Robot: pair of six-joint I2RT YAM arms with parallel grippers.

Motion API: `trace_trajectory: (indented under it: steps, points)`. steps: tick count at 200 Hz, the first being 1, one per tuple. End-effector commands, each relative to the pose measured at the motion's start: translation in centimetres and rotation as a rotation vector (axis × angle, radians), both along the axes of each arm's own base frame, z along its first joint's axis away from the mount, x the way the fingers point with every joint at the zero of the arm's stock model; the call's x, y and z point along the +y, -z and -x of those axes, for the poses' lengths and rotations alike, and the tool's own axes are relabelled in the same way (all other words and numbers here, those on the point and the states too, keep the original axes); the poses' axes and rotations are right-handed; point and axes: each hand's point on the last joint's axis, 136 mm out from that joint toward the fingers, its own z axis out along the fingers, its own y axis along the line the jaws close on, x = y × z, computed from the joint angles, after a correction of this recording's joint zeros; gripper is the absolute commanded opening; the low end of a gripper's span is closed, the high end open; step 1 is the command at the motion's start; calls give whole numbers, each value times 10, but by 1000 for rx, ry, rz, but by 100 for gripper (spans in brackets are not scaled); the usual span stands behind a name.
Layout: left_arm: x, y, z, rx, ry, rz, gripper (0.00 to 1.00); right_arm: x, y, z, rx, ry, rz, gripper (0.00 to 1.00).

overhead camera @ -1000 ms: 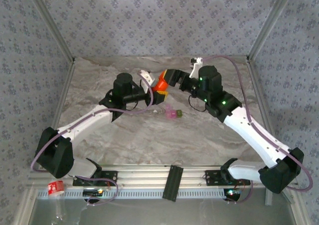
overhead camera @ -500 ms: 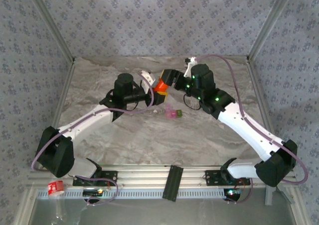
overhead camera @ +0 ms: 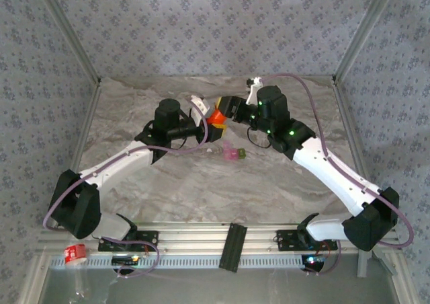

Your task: Sort the pills into containers

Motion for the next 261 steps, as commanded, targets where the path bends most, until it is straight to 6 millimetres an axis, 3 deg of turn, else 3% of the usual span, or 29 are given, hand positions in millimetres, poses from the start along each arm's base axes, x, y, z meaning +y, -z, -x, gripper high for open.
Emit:
trace_trajectory:
  steps: [1,20,36,45,65,84,102,122,158,177,198,250,253,261]
  points:
    - [-3,-29,-1,-59,12,49,0,9,-18,8,-96,-117,-17,44]
    - [-3,-31,2,-62,18,51,0,17,-26,20,-258,-351,-9,48]
    - [-3,-32,3,-62,22,50,0,12,-26,29,-334,-507,-9,51]
    - [-2,-31,3,-60,22,49,0,5,-9,24,-296,-545,-28,51]
    - [-2,-32,5,-61,26,52,0,-6,-5,11,-257,-551,-74,50]
    - [-2,-33,4,-64,23,53,0,-8,-7,5,-248,-523,-97,52]
    - [-2,-32,3,-62,20,52,0,-11,-13,2,-231,-465,-109,75]
    - [-2,-33,3,-64,20,51,0,-26,-22,-4,-208,-318,-129,87]
    - [-2,-34,2,-68,20,53,0,-63,-24,-15,-94,29,-169,90]
    - [-3,-34,2,-69,22,53,0,-71,-19,-15,-49,132,-159,91]
    - [-3,-34,2,-67,21,53,0,-66,-17,-13,-17,171,-148,92]
    - [-4,-32,2,-63,22,53,0,-27,-10,-9,-1,100,-90,91]
    - [-4,-32,2,-62,22,53,0,-26,-22,-9,-21,96,-102,91]
    - [-4,-32,2,-59,21,53,0,-22,-23,-9,-24,88,-102,90]
